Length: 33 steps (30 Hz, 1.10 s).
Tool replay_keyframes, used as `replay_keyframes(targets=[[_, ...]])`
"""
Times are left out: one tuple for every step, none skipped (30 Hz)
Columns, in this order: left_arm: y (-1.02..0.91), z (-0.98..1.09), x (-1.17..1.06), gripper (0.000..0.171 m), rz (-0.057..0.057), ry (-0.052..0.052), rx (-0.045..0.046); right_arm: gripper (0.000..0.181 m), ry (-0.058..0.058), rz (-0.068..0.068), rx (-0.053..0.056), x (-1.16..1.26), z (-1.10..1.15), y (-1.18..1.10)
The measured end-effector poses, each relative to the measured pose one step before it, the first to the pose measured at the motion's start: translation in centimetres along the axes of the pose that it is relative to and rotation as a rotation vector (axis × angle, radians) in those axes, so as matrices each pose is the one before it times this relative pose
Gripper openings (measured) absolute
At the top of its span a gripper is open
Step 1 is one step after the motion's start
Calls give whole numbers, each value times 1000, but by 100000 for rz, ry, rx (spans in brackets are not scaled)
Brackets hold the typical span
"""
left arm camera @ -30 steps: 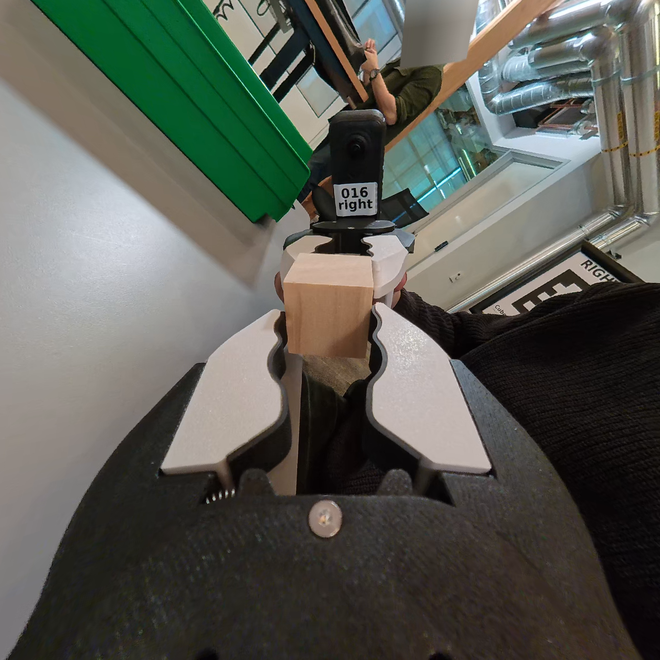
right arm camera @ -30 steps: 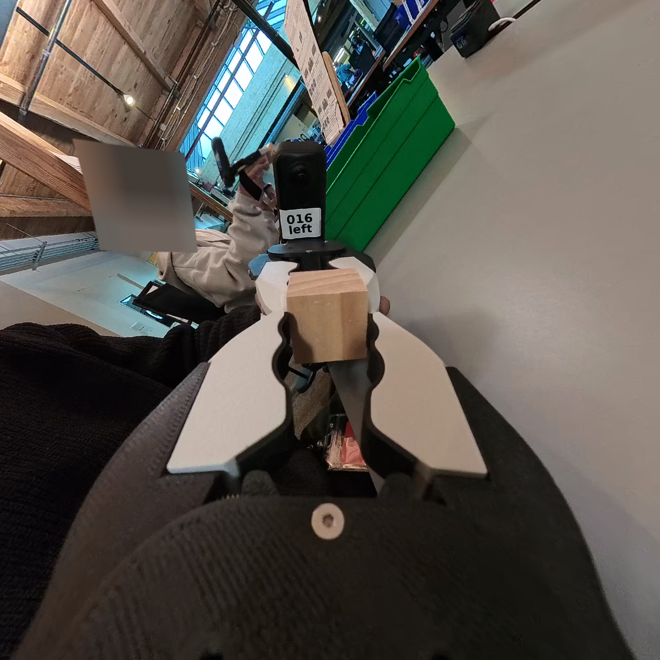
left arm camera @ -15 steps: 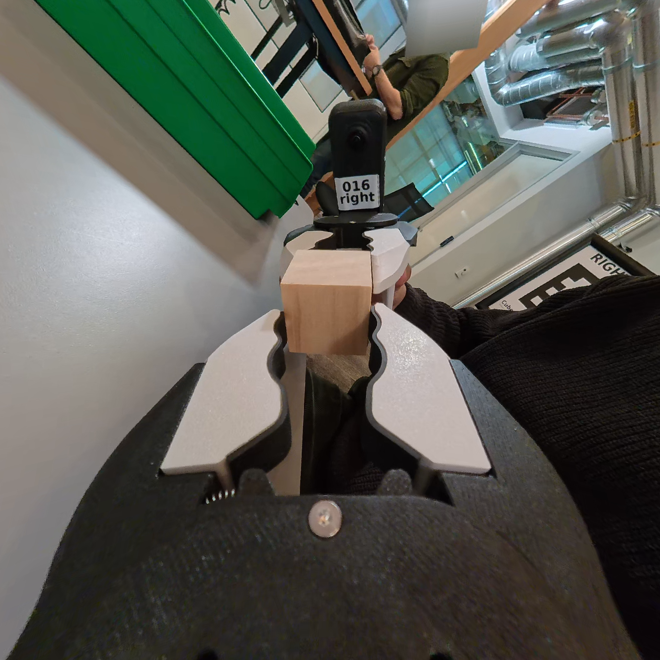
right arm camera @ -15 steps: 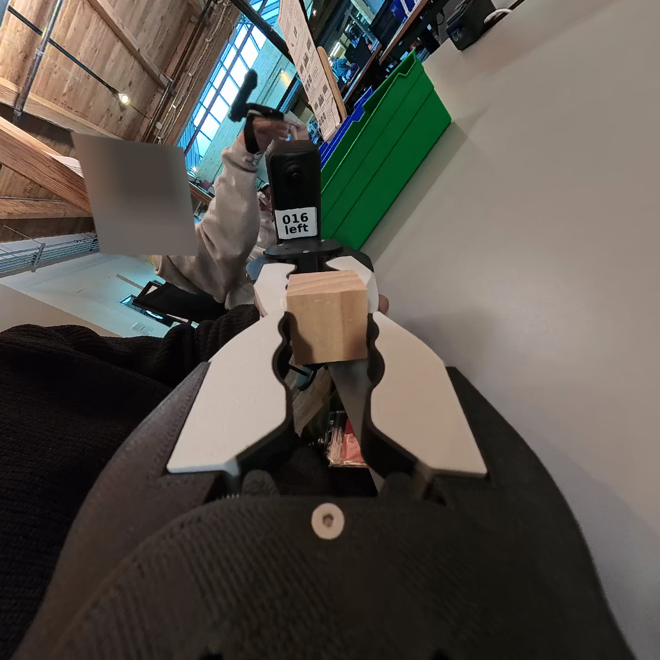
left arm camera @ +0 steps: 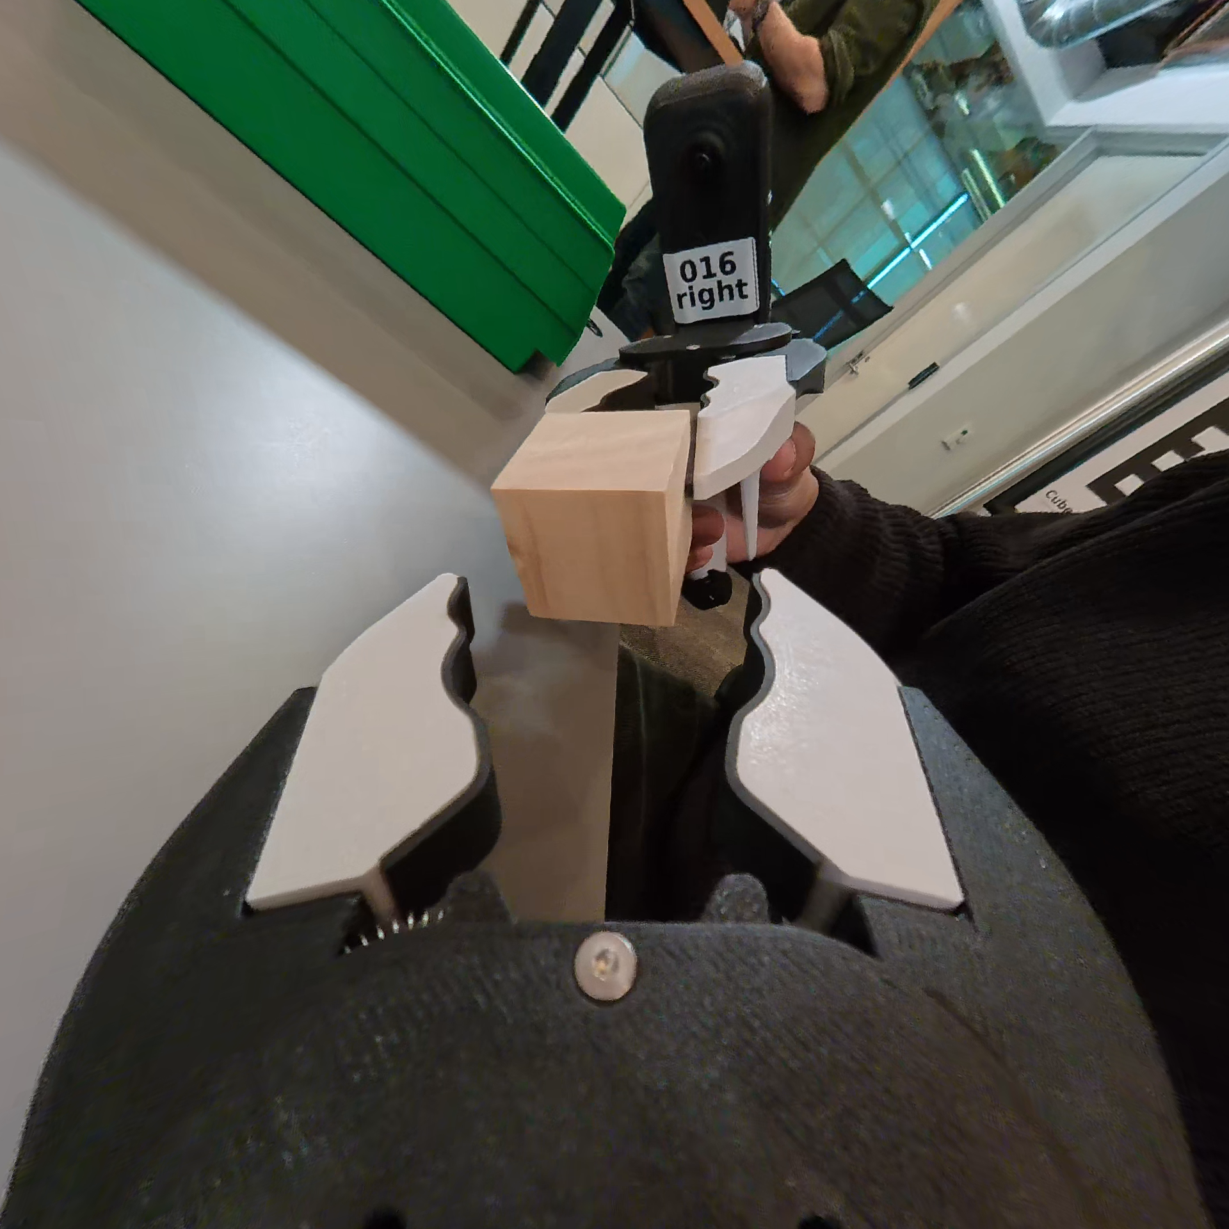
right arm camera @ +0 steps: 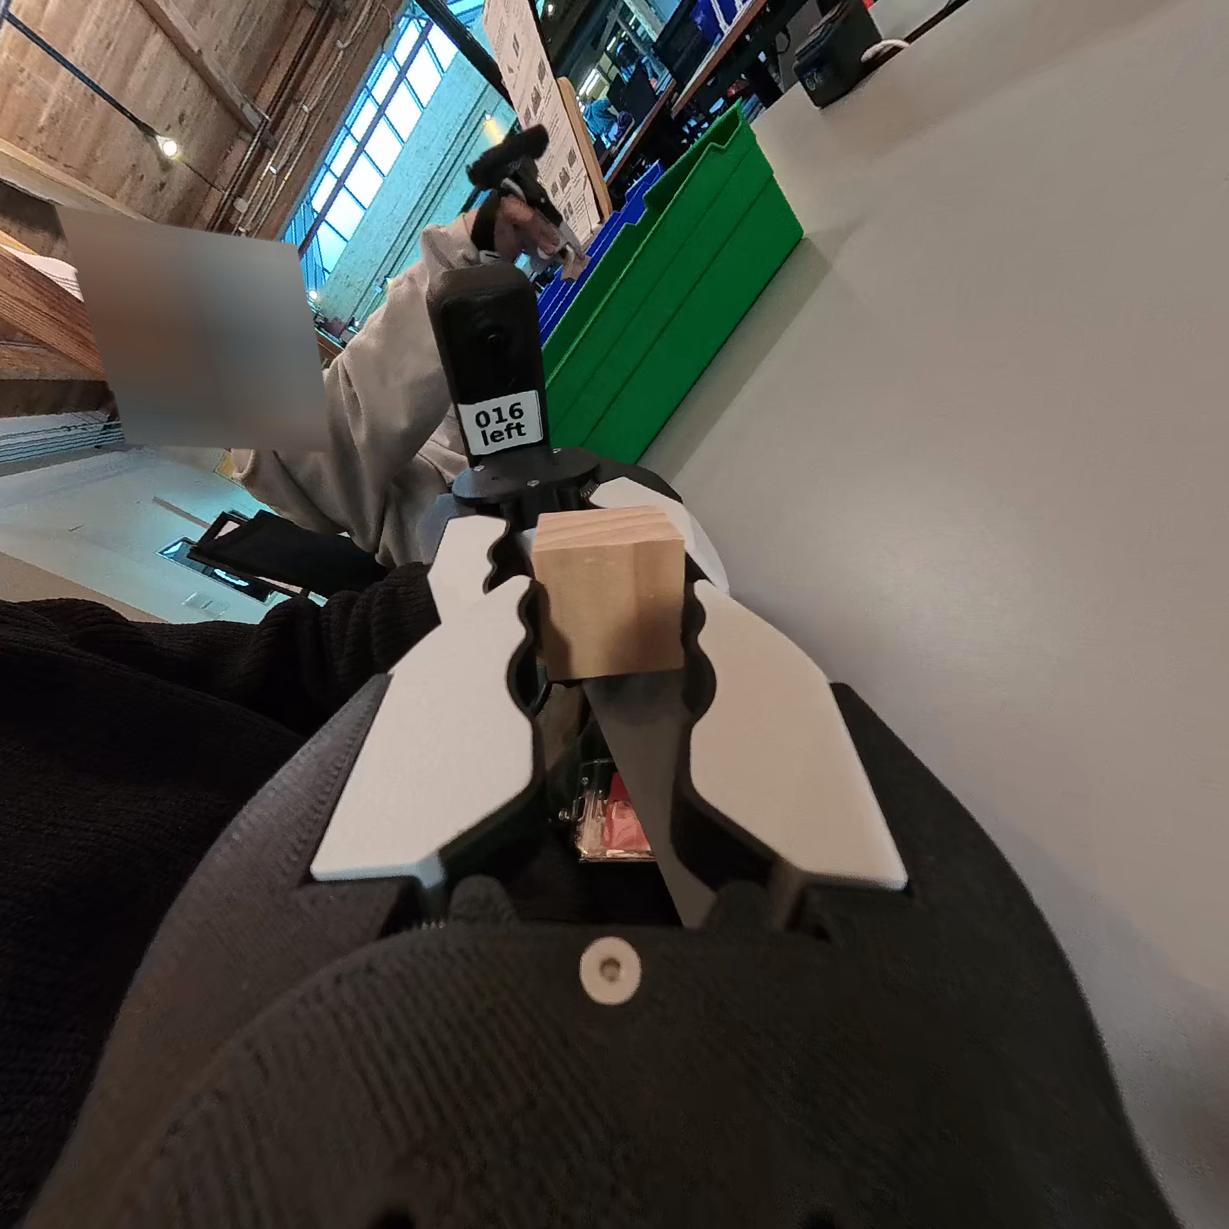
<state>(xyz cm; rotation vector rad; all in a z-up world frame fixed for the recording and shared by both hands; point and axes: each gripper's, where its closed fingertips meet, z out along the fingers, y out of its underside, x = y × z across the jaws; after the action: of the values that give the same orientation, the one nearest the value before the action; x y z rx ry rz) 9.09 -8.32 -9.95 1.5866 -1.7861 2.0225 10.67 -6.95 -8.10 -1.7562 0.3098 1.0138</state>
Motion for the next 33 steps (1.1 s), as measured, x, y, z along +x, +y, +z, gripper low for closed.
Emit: replay_keyframes(targets=[[64,24,-9,80,392,-209,-362,41,141,-221,-235,7,-9,30],[46,21,-4,80,344,-197,-210,41,120,-174,-311,15,10,50],[10,-5,-7,80,182,-87,-59,41,-38,-196,-349,-23,18,44],[-8,-8,6,80,-128,114,67,41,-229,-228,-502,-66,38,67],[-34,-22,14,80,-289,219,183,42,-144,-364,-451,-67,45,53],[-32,-27,-11,80,-299,120,201,42,116,-492,-289,-35,44,46],[-33,-39,-20,80,-249,80,223,41,120,-491,-316,-17,25,48],[-47,-37,-1,80,-236,184,274,41,121,-366,-230,-14,21,25],[-36,-30,16,80,-241,171,189,41,149,-231,92,-1,4,-16],[-29,-25,-4,79,-246,106,145,41,-54,15,131,-8,-19,-27],[-21,-21,-21,79,-175,-32,105,41,-145,201,196,-2,-36,-35],[6,-1,-18,79,-79,-33,40,41,-152,306,222,6,-29,-43],[13,2,-6,79,-63,9,-86,41,-154,325,185,5,-25,-25],[25,14,-10,79,-64,20,-140,41,-200,269,113,-8,-18,-21],[27,9,-9,79,-54,0,-116,41,-116,110,134,-21,-10,-32],[5,6,-9,79,-43,-5,-25,41,-74,-32,9,-15,-1,-8],[12,-1,-4,79,-72,-23,-35,41,-15,-43,-82,-2,8,12],[4,-3,-30,79,-30,-113,-47,41,-87,13,-126,-13,13,14],[3,-14,-32,79,69,-205,-5,41,-432,122,-275,-47,16,25],[2,-14,-34,78,109,-194,5,41,-863,383,-473,-92,24,44],[27,-10,-45,78,19,-149,-168,41,-881,452,-253,-88,26,20],[68,-3,-9,78,-171,166,-337,41,-516,419,9,-33,15,-1],[80,20,15,79,-400,396,-431,42,-281,336,-8,-16,1,10],[82,25,23,79,-349,406,-376,41,-104,149,71,9,-9,-15],[83,29,27,79,-146,325,-393,41,75,-23,256,5,-25,-51],[71,28,29,79,-10,223,-444,42,196,-343,328,-12,-57,-98],[41,13,28,79,118,99,-307,41,584,-948,526,-12,-110,-176],[-9,-3,8,79,178,-42,-70,41,444,-904,797,-79,-207,-310],[-19,-22,17,79,109,4,45,41,-693,-137,1917,-268,-331,-625],[3,-11,7,79,-68,58,-53,42,-1626,740,3730,-457,-520,-1105],[6,-18,-30,79,-233,-86,-63,42,-2682,915,4901,-728,-676,-1534],[-30,-16,-36,79,-230,-179,184,41,-2829,-305,4652,-910,-840,-1763],[-19,-21,-8,79,-138,-71,263,41,-1088,-3087,2756,-813,-976,-1797]])
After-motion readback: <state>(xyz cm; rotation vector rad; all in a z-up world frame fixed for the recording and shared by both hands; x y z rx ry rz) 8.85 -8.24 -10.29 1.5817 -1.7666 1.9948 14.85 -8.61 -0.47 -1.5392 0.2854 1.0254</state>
